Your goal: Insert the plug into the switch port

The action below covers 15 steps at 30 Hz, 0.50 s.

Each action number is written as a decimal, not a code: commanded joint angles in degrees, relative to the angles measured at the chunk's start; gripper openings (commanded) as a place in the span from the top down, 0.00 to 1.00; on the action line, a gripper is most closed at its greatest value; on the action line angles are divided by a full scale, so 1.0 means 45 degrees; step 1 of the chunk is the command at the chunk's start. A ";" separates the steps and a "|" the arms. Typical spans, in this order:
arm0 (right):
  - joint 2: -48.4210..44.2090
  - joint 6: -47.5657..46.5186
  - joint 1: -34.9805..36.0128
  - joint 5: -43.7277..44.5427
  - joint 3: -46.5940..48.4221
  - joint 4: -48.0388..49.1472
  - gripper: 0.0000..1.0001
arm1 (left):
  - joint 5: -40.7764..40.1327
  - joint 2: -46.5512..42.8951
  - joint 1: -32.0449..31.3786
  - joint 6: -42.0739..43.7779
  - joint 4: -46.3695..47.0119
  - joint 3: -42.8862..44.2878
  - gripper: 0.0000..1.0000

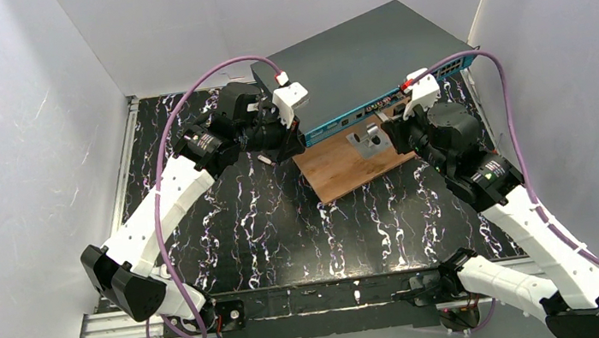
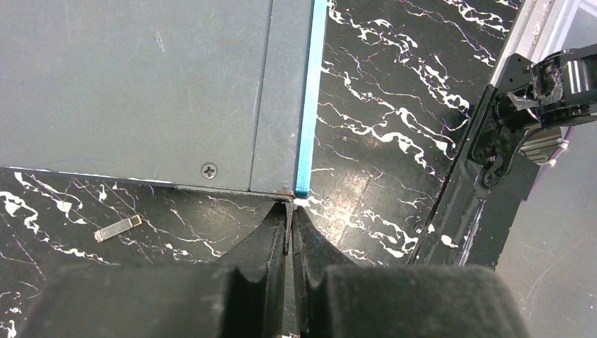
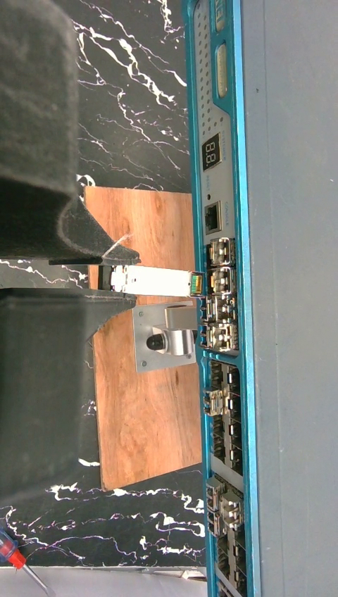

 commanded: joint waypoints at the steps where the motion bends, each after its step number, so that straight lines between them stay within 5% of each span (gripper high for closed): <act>1: 0.0175 0.0250 -0.0016 -0.0314 0.0344 0.1304 0.99 | 0.0030 -0.0270 -0.0018 -0.0068 0.0405 0.0517 1.00; 15: -0.0160 0.0191 -0.0016 -0.1007 0.0353 0.0515 0.99 | -0.0172 -0.0267 -0.0024 -0.0062 0.0425 0.0501 1.00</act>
